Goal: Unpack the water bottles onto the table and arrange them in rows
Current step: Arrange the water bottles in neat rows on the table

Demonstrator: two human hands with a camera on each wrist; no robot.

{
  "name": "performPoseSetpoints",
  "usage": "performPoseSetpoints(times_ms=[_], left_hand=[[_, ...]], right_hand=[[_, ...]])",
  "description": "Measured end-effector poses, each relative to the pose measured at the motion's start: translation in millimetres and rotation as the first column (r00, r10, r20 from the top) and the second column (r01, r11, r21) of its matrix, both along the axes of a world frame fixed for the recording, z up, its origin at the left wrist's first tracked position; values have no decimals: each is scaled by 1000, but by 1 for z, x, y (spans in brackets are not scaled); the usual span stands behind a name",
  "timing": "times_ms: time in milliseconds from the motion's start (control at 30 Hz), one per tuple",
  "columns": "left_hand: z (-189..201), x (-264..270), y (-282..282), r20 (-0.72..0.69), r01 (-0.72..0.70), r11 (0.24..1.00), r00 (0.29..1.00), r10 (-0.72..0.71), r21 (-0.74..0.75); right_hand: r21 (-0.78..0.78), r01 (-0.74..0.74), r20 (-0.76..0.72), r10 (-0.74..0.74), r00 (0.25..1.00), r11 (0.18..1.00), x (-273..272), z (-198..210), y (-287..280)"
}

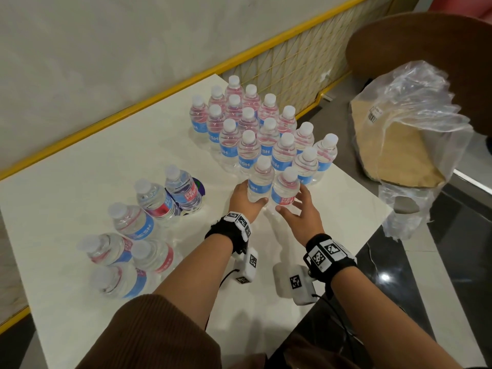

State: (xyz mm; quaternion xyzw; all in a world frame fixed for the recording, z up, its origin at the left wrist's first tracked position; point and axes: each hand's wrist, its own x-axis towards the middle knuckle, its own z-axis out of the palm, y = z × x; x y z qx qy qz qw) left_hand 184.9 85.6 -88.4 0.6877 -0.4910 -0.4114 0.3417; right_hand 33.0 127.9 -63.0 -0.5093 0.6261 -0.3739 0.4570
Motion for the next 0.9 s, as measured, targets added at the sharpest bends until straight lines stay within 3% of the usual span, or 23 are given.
performPoseSetpoints(times_ms=[133,333,500,733,900], left_hand=[[-9,6,3,-24,-2,1000,1000,2,-17],[-6,6,-4,-5,9,1000,1000,-9,3],[-6,8,-5,-11,9,1000,1000,-9,24],[-4,11,-5,-17,30,999,999,-29,30],[-8,13,-1,-18,25,999,1000,-24,29]], right_hand=[[-50,82,-21,-83,996,995,0,-2,-3],[-29,29,-61,-30,998,999,4,1,-6],[-107,133,-154,-149,977,985,20,8,-13],[-74,12,-81,-18,997,997,-3,7,-5],[-60,121,-97,-127,987,991,6,7,-6]])
